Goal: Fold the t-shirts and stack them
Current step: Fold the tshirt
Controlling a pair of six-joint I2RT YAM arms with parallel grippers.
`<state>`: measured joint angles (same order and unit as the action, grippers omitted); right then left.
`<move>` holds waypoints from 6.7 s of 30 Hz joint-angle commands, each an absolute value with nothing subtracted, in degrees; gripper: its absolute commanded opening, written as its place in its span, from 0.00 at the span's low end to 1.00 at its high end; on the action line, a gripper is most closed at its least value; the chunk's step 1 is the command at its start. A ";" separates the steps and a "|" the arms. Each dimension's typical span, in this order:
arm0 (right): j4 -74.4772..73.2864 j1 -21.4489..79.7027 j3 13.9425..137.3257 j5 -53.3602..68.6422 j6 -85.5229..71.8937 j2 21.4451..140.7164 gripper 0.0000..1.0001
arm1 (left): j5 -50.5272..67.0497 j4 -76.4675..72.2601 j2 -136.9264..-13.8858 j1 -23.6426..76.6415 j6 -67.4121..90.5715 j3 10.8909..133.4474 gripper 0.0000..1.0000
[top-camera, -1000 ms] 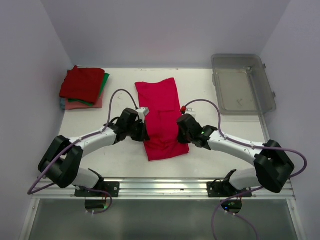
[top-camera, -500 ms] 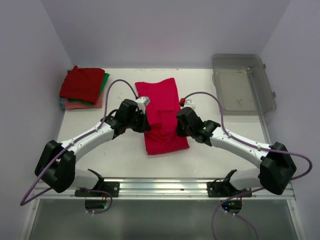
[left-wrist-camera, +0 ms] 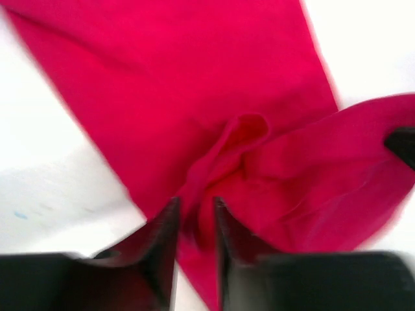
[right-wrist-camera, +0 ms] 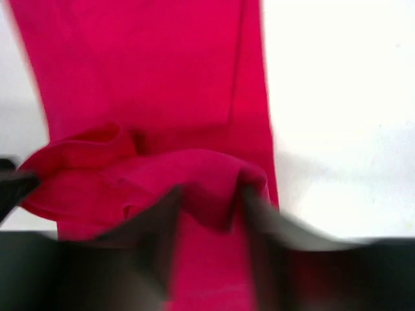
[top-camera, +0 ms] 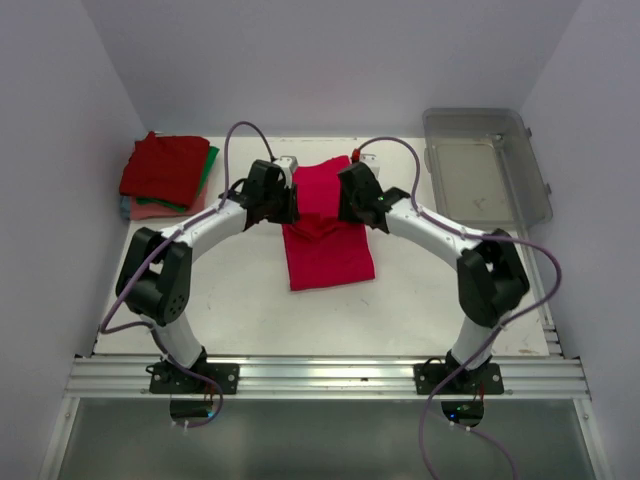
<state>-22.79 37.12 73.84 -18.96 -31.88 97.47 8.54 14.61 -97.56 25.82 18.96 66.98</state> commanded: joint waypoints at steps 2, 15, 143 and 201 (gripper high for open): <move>-27.84 32.88 92.83 -26.88 -29.71 111.51 0.72 | 0.19 12.92 -102.66 19.69 18.46 77.06 0.59; -15.38 32.96 69.18 -25.41 -27.60 91.42 0.97 | 11.31 5.54 -78.67 19.95 21.79 58.91 1.00; -3.34 42.80 19.34 8.35 -58.89 64.34 0.28 | 9.58 6.17 -65.38 42.45 53.18 12.83 0.02; -19.59 23.83 112.64 -10.27 -26.89 124.83 0.15 | 2.20 -3.96 -106.82 17.06 24.61 80.55 0.12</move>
<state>-20.21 25.67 102.06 -7.25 -27.46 116.64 -1.26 0.78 -100.16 20.58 26.92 71.99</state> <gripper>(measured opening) 0.083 0.067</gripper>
